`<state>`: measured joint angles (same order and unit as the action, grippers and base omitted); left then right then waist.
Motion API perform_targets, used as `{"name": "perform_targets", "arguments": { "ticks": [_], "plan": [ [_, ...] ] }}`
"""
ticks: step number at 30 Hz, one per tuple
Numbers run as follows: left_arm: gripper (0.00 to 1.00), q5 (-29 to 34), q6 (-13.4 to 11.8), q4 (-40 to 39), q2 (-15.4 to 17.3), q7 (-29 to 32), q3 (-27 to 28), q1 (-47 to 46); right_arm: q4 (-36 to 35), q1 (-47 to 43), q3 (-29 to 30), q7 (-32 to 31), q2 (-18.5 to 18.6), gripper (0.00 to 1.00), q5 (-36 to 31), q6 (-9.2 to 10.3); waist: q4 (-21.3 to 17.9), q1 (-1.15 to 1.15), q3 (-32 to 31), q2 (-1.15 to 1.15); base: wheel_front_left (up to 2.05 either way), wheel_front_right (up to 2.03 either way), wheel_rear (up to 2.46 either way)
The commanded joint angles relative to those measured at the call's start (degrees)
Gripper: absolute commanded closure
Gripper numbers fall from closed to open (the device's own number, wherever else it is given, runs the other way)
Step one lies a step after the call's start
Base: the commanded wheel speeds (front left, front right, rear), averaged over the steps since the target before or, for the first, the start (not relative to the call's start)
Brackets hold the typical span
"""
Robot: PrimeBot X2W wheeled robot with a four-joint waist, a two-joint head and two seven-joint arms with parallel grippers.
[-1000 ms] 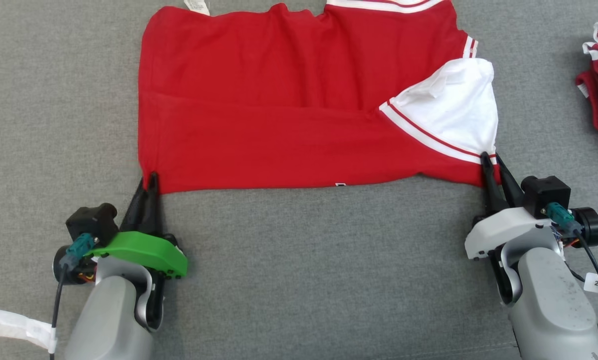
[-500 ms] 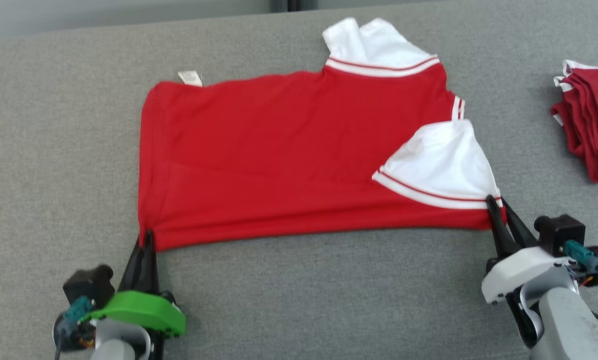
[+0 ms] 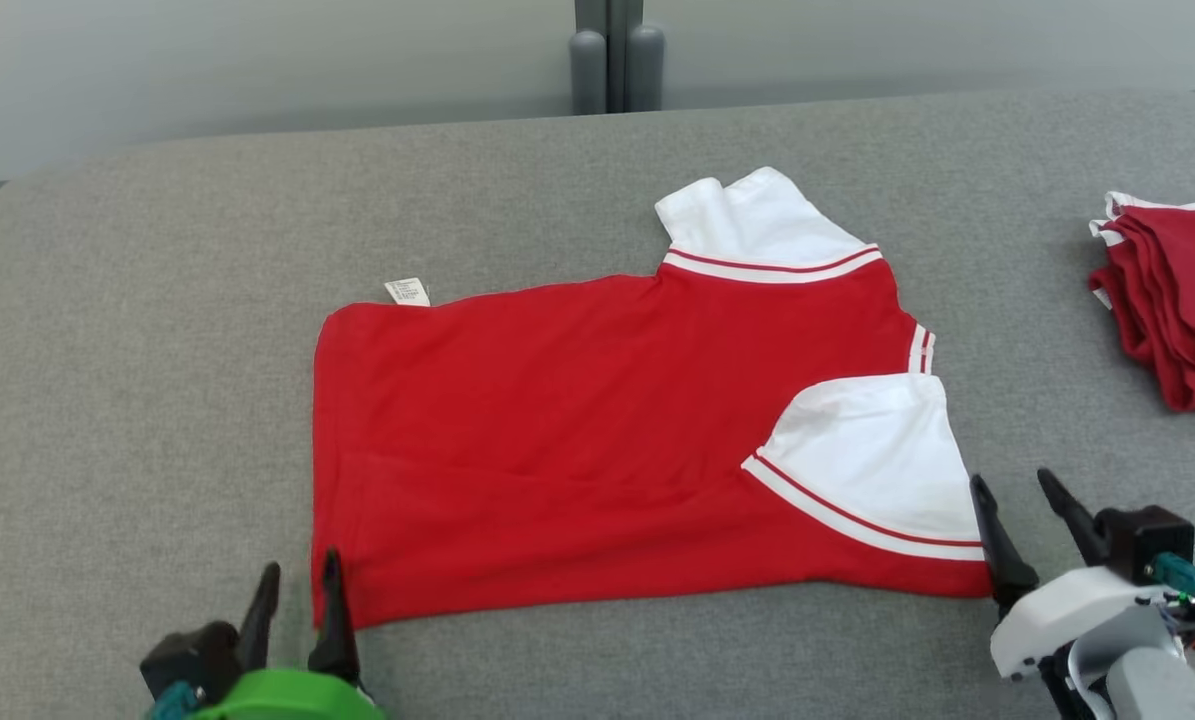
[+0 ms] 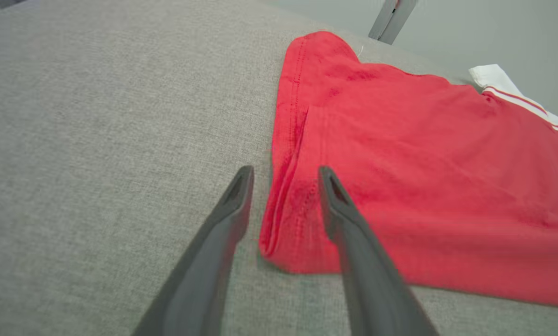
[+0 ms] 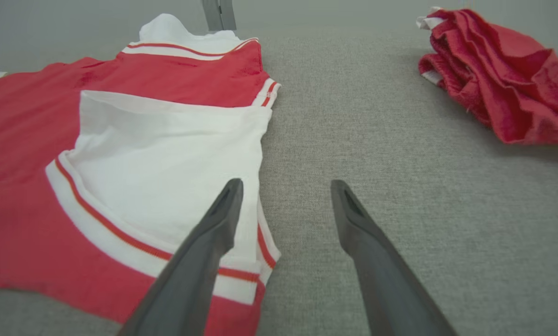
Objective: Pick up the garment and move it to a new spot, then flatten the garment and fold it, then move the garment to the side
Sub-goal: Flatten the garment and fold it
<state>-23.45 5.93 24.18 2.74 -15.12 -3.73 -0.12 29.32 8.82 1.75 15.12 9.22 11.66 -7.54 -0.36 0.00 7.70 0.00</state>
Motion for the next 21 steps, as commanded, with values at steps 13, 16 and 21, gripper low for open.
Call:
{"name": "perform_targets", "arguments": {
  "ticks": [13, 16, 21],
  "plan": [
    [0.0, 5.7, 1.1, 12.1, 4.7, 0.5, 0.1, -29.6, -1.0, 18.9, -2.1, -1.5, -0.6, 0.0, -7.0, 0.12, -1.2, 0.0, 13.4, 0.0, 0.0, 0.0, 0.0],
    [0.0, 5.9, 1.4, 16.6, 6.7, 0.5, -1.6, -35.2, -0.4, 23.3, -3.0, -2.2, -0.4, 0.0, -8.2, 0.12, -1.6, 0.0, 15.4, 0.0, 0.0, 0.0, 0.0],
    [0.0, 4.3, 1.6, 23.2, 7.7, 0.8, -5.9, -41.6, 1.5, 29.7, -4.9, -4.0, 0.6, 0.0, -10.3, 0.12, -1.7, 0.0, 17.8, 0.0, 0.0, 0.0, 0.0]
  ]
}}
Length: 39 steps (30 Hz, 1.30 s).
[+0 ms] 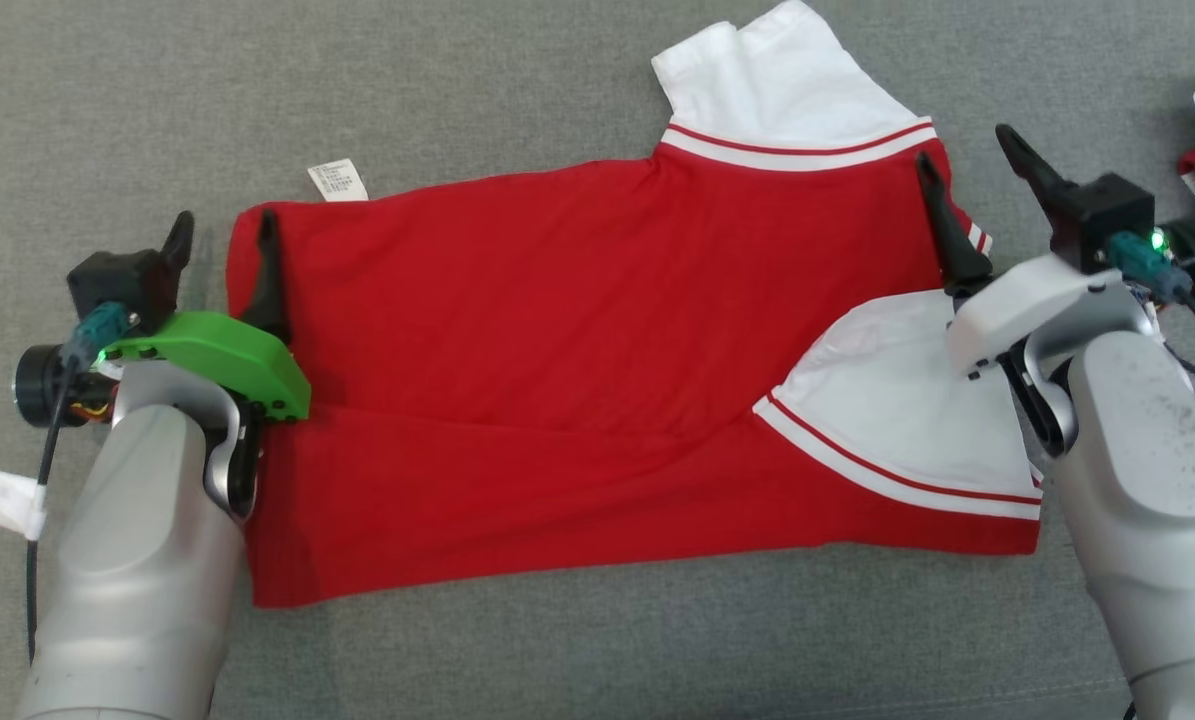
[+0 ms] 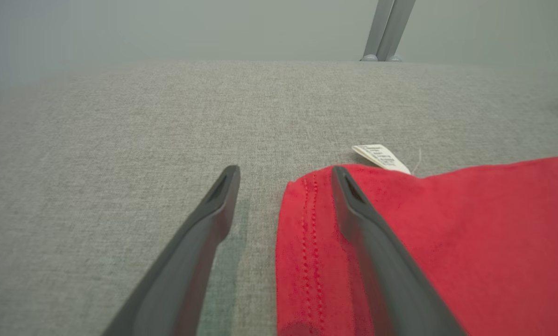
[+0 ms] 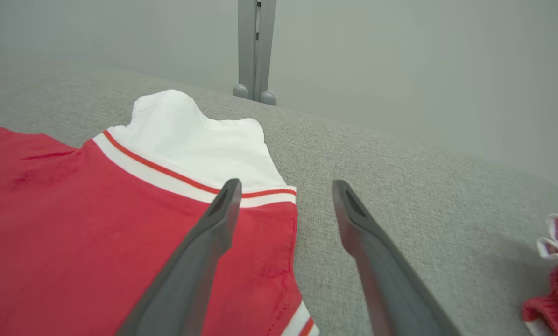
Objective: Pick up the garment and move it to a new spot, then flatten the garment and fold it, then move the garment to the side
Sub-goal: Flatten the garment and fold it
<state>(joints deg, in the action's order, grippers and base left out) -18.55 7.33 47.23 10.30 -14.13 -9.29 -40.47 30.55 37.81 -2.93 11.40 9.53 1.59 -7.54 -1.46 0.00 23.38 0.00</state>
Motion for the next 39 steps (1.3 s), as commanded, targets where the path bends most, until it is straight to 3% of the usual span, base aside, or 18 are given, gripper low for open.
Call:
{"name": "perform_targets", "arguments": {
  "ticks": [1, 4, 6, 7, 8, 15, 19, 26, 33, 34, 35, 39],
  "plan": [
    [0.0, -1.0, 0.2, 1.2, 0.5, 0.2, -1.3, -2.0, 0.7, 1.9, -0.4, -0.7, 0.5, 0.0, -0.6, 0.12, -0.6, 0.0, 2.4, 0.0, 0.0, 0.0, 0.0],
    [0.0, -2.7, 0.2, 4.0, 1.0, 0.5, -4.1, -3.8, 2.4, 5.6, -1.5, -2.0, 1.1, 0.0, -1.8, 0.12, -0.2, 0.0, 3.3, 0.0, 0.0, 0.0, 0.0],
    [0.58, -3.7, 0.1, 5.8, 1.2, 0.5, -5.1, -4.6, 3.5, 8.1, -2.1, -2.9, 1.4, 0.0, -2.2, 0.12, 0.3, 0.0, 3.9, 0.0, 0.0, 0.0, 0.0],
    [0.93, -3.8, 0.1, 6.5, 1.2, 0.4, -5.5, -4.9, 4.0, 9.2, -2.7, -3.4, 1.5, 0.0, -2.6, 0.12, 0.6, 0.0, 4.1, 0.0, 0.0, 0.0, 0.0],
    [1.0, -4.1, 0.1, 7.3, 1.1, 0.3, -6.3, -5.2, 4.8, 10.4, -3.2, -4.1, 1.7, 0.0, -2.9, 0.12, 0.9, 0.0, 4.3, 0.0, 0.0, 0.0, 0.0],
    [1.0, -6.2, 0.1, 8.5, -0.3, -0.6, -10.0, -7.1, 11.2, 18.9, -4.8, -9.4, 2.6, 0.0, -2.7, 0.12, 4.4, 0.0, 5.6, 0.0, 0.0, 0.0, 0.0],
    [1.0, -6.9, 0.1, 5.1, -0.9, -0.9, -11.4, -8.9, 16.0, 23.1, -4.9, -12.5, 3.0, 0.0, -2.0, 0.12, 7.3, 0.0, 6.5, 0.0, 0.0, 0.0, 0.0],
    [1.0, -7.2, 0.1, -2.7, -2.6, -1.0, -13.0, -7.5, 23.9, 28.9, -3.1, -14.9, 3.9, 0.0, -3.2, 0.12, 11.6, 0.0, 8.1, 0.0, 0.0, 0.0, 0.0],
    [1.0, -8.1, 0.1, -4.7, -3.1, -1.0, -14.2, -6.7, 30.7, 30.0, 0.8, -18.1, 3.3, 0.0, -6.0, 0.12, 12.7, 0.0, 8.3, 0.0, 0.0, 0.0, 0.0],
    [1.0, -8.2, 0.1, -4.8, -3.1, -1.0, -14.3, -6.7, 31.3, 30.0, 1.1, -18.2, 3.2, 0.23, -6.1, 0.11, 12.7, 0.0, 8.3, 0.0, 0.0, 0.0, 0.0],
    [1.0, -8.4, 0.1, -5.0, -3.1, -1.0, -14.3, -6.6, 31.8, 30.2, 1.6, -17.9, 3.1, 1.0, -6.1, 0.11, 12.7, 0.0, 8.3, 0.0, 0.0, 0.0, 0.0],
    [1.0, -8.3, 0.1, -6.1, -2.4, -1.0, -13.2, -6.1, 30.4, 31.0, 4.1, -12.4, 3.8, 1.0, -7.4, 0.12, 12.3, 0.0, 7.8, 0.0, 0.0, 0.0, 0.0]
  ]
}}
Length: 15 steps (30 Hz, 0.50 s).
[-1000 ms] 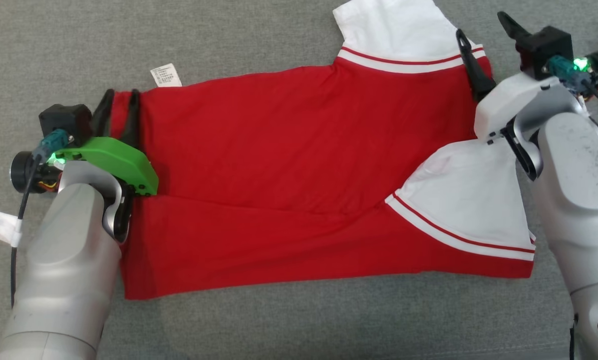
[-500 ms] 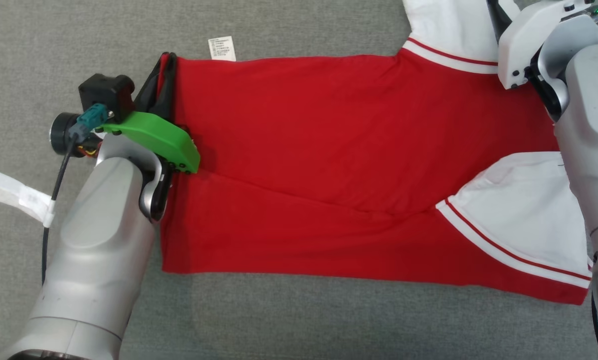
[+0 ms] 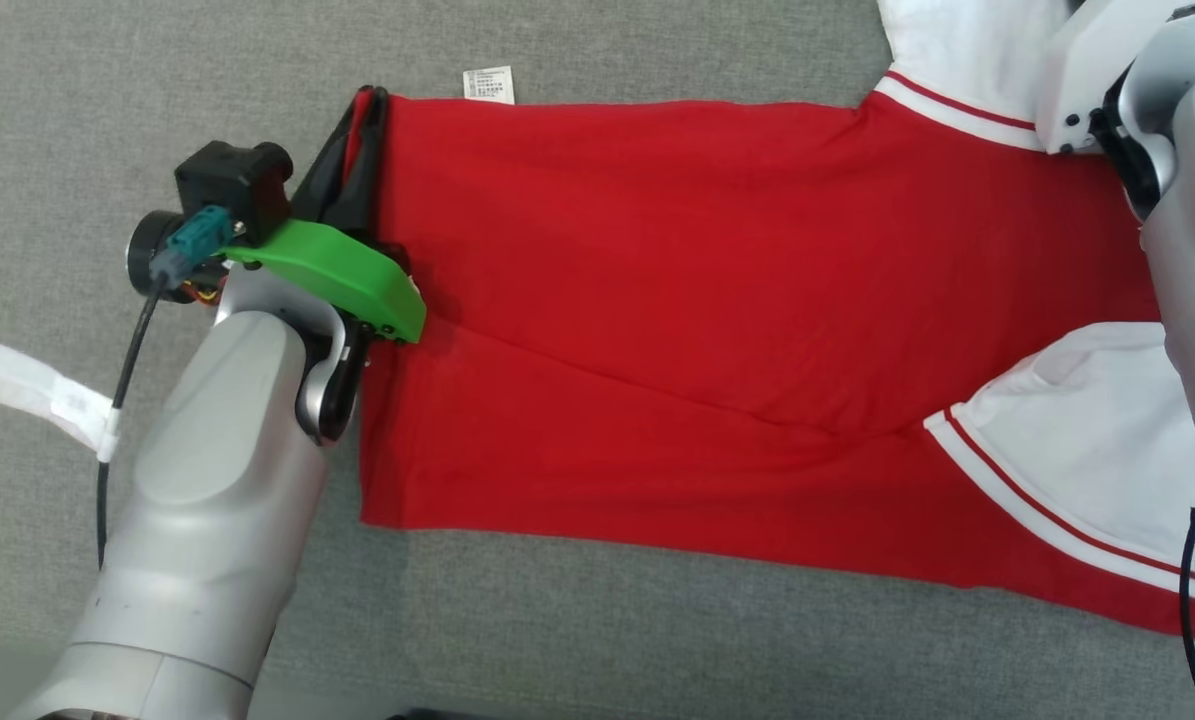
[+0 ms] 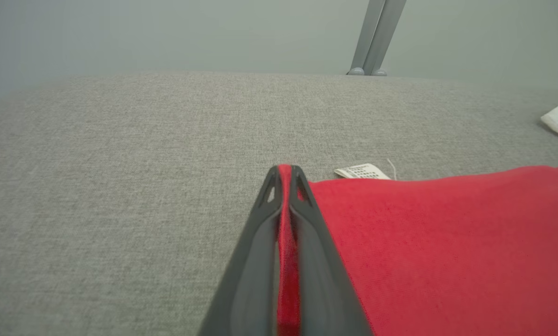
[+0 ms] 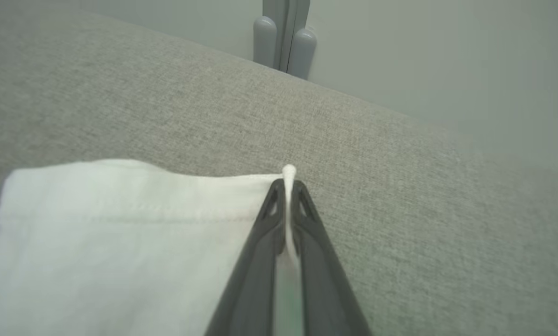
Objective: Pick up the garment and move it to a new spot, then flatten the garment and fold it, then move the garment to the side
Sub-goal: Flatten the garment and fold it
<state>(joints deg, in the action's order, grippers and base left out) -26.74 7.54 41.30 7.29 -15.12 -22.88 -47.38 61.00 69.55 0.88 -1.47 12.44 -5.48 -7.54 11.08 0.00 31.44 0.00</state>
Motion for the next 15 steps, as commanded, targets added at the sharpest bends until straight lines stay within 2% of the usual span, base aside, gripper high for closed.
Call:
{"name": "perform_targets", "arguments": {
  "ticks": [1, 5, 7, 11, 15],
  "plan": [
    [1.0, 0.3, -0.1, -0.8, 0.9, 0.0, 0.9, 1.0, -0.8, -0.5, 1.2, 2.8, 0.8, 1.0, -1.0, 0.12, -0.5, 0.0, -0.4, 0.0, 0.0, 0.0, 0.0],
    [1.0, 1.6, -0.1, -4.4, 1.4, 0.0, 3.9, 2.4, -3.5, -1.2, 6.2, 12.2, -0.1, 1.0, -3.7, 0.12, -1.7, 0.0, -1.9, 0.0, 0.0, 0.0, 0.0],
    [1.0, 2.6, -0.1, -6.7, 1.6, 0.0, 5.3, 3.9, -4.9, -1.7, 8.3, 15.0, -1.0, 1.0, -4.9, 0.12, -2.4, 0.0, -3.0, 0.0, 0.0, 0.0, 0.0],
    [1.0, 4.0, -0.1, -10.9, 2.2, 0.0, 6.9, 7.0, -8.4, -3.9, 10.7, 16.6, -2.9, 1.0, -6.1, 0.12, -4.2, 0.0, -5.5, 0.0, 0.0, 0.0, 0.0],
    [1.0, 4.6, -0.1, -14.2, 3.0, 0.0, 8.0, 10.4, -15.2, -7.8, 10.5, 16.7, -5.0, 1.0, -3.2, 0.12, -6.2, 0.0, -7.8, 0.0, 0.0, 0.0, 0.0]
  ]
}}
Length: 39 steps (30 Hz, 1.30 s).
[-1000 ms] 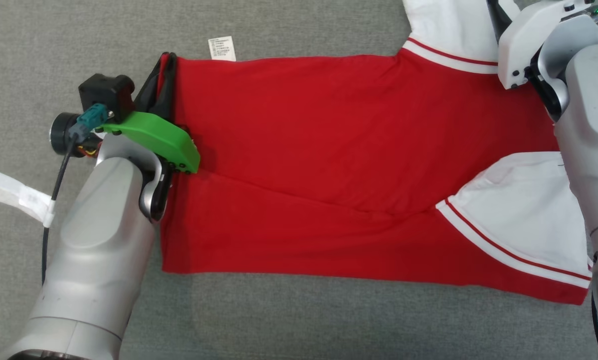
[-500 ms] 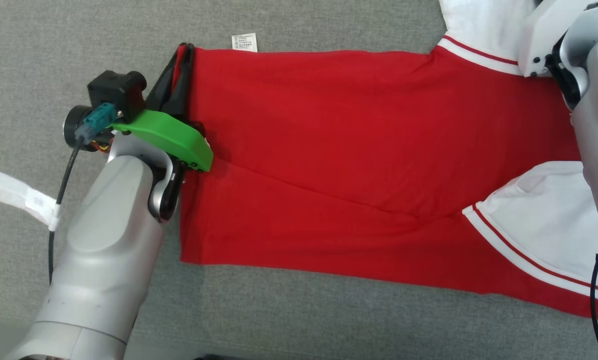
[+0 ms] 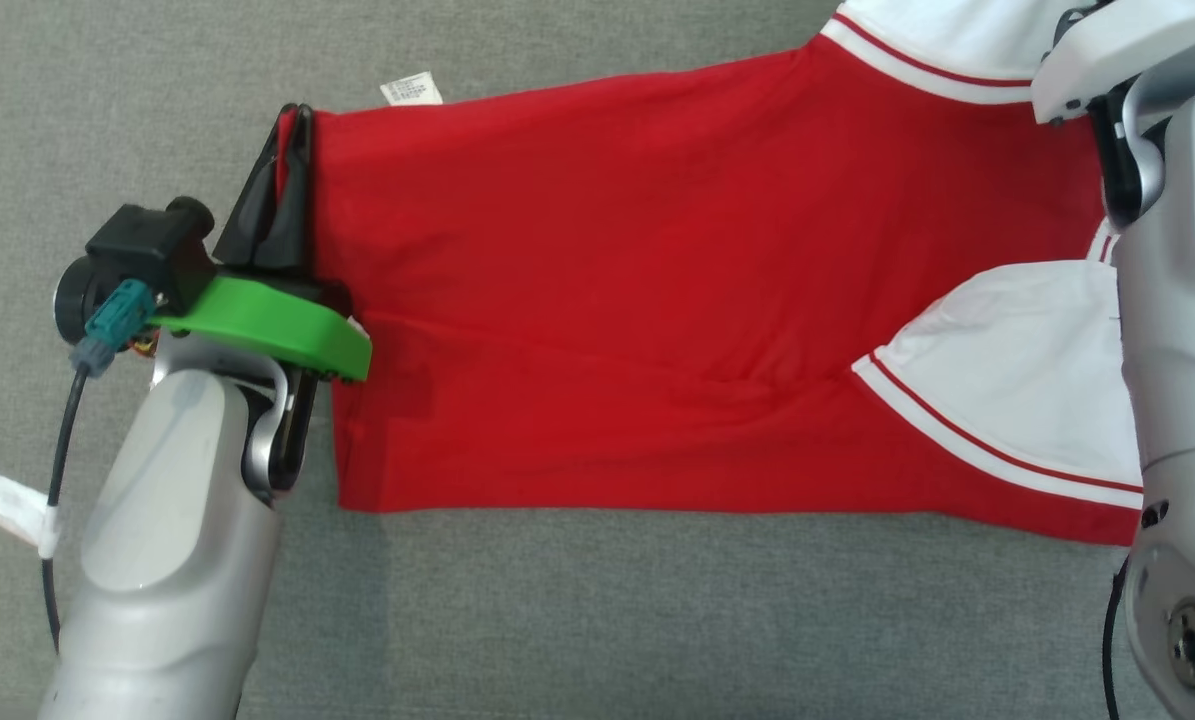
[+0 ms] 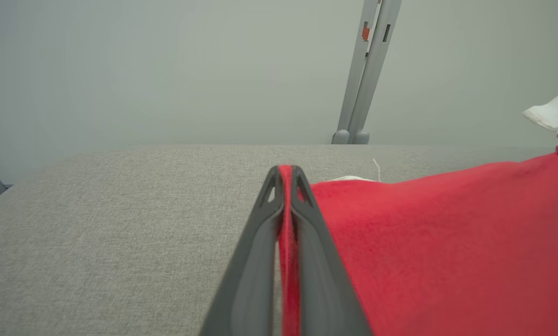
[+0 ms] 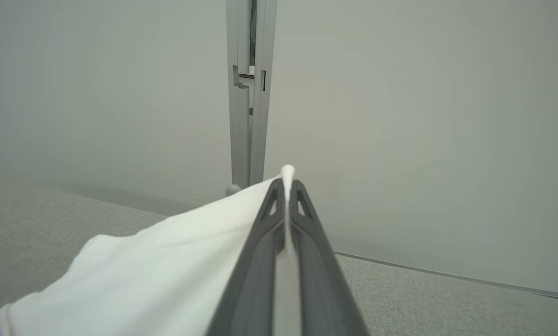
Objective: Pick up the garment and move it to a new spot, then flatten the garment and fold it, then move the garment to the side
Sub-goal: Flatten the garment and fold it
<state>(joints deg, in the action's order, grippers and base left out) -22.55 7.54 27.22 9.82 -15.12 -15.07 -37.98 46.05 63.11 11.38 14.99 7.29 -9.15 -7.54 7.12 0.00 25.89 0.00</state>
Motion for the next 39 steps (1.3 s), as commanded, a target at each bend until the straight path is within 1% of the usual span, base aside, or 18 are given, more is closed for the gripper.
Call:
{"name": "perform_targets", "arguments": {
  "ticks": [1, 6, 7, 12, 14, 18, 21, 26, 27, 28, 29, 30, 31, 32, 37, 39],
  "plan": [
    [1.0, 0.6, -0.1, -0.7, 0.8, 0.0, 0.5, 2.1, -1.9, -3.1, -0.3, 0.2, -0.3, 1.0, 1.7, 0.12, -2.7, 0.0, -2.8, 0.0, 0.0, 0.0, 0.0],
    [1.0, 1.2, -0.1, -1.8, 1.5, 0.0, 2.1, 7.4, -8.3, -12.1, -2.2, 0.2, -1.3, 1.0, 7.1, 0.12, -5.1, 0.0, -5.9, 0.0, 0.0, 0.0, 0.0],
    [1.0, 1.7, -0.1, -1.8, 1.6, 0.0, 2.8, 9.4, -10.1, -16.7, -3.4, 0.2, -1.6, 1.0, 9.2, 0.12, -5.9, 0.0, -7.0, 0.0, 0.0, 0.0, 0.0],
    [1.0, 2.8, -0.1, -0.8, 1.0, 0.0, 5.1, 14.2, -14.7, -27.1, -4.8, 0.2, -1.9, 1.0, 13.9, 0.12, -7.6, 0.0, -8.9, 0.0, 0.0, 0.0, 0.0],
    [1.0, 3.3, -0.1, -0.3, 0.8, 0.0, 6.0, 15.7, -15.5, -31.0, -5.9, 0.2, -2.1, 1.0, 14.9, 0.12, -8.1, 0.0, -9.5, 0.0, 0.0, 0.0, 0.0],
    [1.0, 4.2, -0.1, 0.5, 0.0, 0.0, 7.0, 18.2, -16.5, -36.5, -6.3, 0.2, -2.6, 1.0, 16.4, 0.12, -8.8, 0.0, -10.5, 0.0, 0.0, 0.0, 0.0],
    [1.0, 4.7, -0.1, 1.1, -0.7, 0.0, 7.9, 19.5, -17.1, -39.5, -5.6, 0.2, -3.1, 1.0, 17.3, 0.12, -8.9, 0.0, -11.0, 0.0, 0.0, 0.0, 0.0],
    [1.0, 5.7, -0.1, 1.4, -1.7, 0.0, 9.0, 22.0, -16.9, -43.7, -6.5, 0.2, -3.7, 1.0, 17.9, 0.12, -8.8, 0.0, -11.8, 0.0, 0.0, 0.0, 0.0],
    [0.89, 5.9, -0.1, 1.3, -1.9, 0.0, 9.1, 22.4, -16.8, -44.2, -6.6, 0.2, -3.7, 1.0, 18.1, 0.12, -8.8, 0.0, -11.9, 0.0, 0.0, 0.0, 0.0],
    [0.66, 6.1, -0.1, 1.3, -2.1, 0.0, 9.7, 22.9, -16.6, -44.8, -6.7, 0.2, -3.8, 1.0, 18.3, 0.12, -8.8, 0.0, -12.0, 0.0, 0.0, 0.0, 0.0],
    [0.03, 6.4, -0.1, 1.3, -2.3, 0.0, 10.3, 23.3, -16.3, -45.3, -6.9, 0.2, -3.9, 1.0, 18.4, 0.12, -8.7, 0.0, -12.1, 0.0, 0.0, 0.0, 0.0],
    [0.0, 6.8, -0.1, 1.1, -2.6, 0.0, 10.6, 24.0, -15.9, -45.7, -7.1, 0.2, -4.0, 0.7, 18.5, 0.12, -8.6, 0.0, -12.3, 0.0, 0.0, 0.0, 0.0],
    [0.0, 7.1, -0.1, 0.9, -3.0, 0.0, 11.0, 24.6, -15.8, -45.9, -7.1, 0.2, -4.0, 0.47, 18.6, 0.12, -8.6, 0.0, -12.4, 0.0, 0.0, 0.0, 0.0],
    [0.0, 7.5, -0.1, 0.5, -3.3, 0.0, 11.7, 25.4, -15.8, -46.0, -7.1, 0.2, -3.9, 0.0, 18.6, 0.12, -8.5, 0.0, -12.6, 0.0, 0.0, 0.0, 0.0],
    [0.0, 8.8, -0.1, -3.7, -5.5, 0.0, 15.6, 29.4, -17.0, -45.0, -6.2, 0.2, -3.7, 0.0, 18.3, 0.12, -8.0, 0.0, -13.2, 0.0, 0.0, 0.0, 0.0],
    [0.0, 9.3, -0.1, -5.7, -6.2, 0.0, 16.2, 30.7, -17.4, -43.7, -5.7, 0.2, -3.2, 0.0, 18.3, 0.11, -7.4, 0.0, -13.1, 0.0, 0.0, 0.0, 0.0]
  ]
}}
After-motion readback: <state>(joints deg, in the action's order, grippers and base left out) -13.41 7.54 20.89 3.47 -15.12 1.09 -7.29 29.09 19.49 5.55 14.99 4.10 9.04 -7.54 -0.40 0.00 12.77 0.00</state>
